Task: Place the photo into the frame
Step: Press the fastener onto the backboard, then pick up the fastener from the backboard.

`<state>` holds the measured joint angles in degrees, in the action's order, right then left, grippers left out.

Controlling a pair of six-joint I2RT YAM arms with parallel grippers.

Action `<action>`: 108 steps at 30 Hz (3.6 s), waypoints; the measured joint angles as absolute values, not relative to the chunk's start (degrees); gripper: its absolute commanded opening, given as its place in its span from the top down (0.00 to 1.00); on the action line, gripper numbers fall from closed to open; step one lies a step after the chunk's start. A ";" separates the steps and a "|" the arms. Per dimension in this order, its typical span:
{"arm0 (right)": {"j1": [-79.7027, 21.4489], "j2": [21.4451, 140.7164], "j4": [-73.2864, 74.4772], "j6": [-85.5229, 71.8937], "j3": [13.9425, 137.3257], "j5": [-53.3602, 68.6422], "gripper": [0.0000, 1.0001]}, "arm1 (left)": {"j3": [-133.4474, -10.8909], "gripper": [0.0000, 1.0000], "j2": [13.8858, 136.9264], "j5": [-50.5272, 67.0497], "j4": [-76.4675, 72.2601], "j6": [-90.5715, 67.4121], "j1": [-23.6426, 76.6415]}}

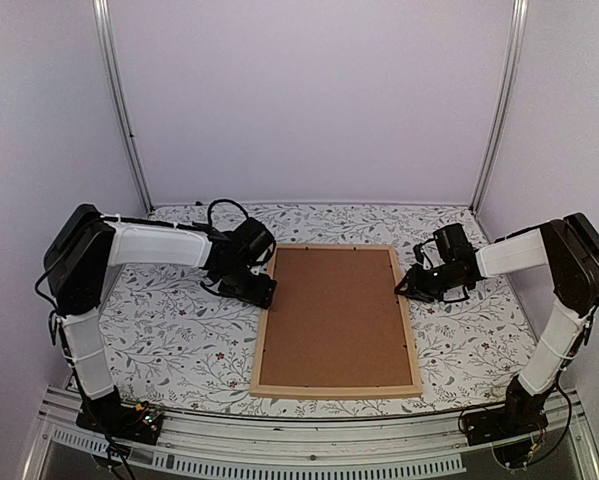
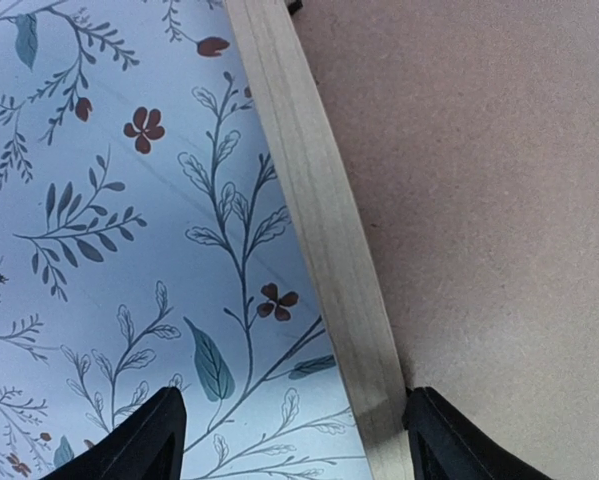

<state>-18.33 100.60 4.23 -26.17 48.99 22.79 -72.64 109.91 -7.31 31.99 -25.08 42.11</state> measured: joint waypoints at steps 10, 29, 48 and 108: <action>-18.33 100.60 4.25 -26.15 48.99 22.79 0.71 | -72.44 0.21 107.66 -10.76 32.40 -25.52 42.59; -18.33 100.60 4.21 -26.15 48.95 22.76 0.71 | -76.97 0.21 112.18 -13.10 36.38 -25.80 43.03; -18.33 100.60 3.70 -26.17 48.66 22.81 0.70 | -78.67 0.21 114.37 -18.26 37.12 -29.61 47.27; -18.44 101.38 3.62 -25.93 49.28 23.11 0.69 | -59.37 0.20 97.71 -9.93 40.32 -39.94 57.69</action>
<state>-18.44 101.38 3.62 -25.93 49.28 23.11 -59.37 97.71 -9.93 40.32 -39.94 57.69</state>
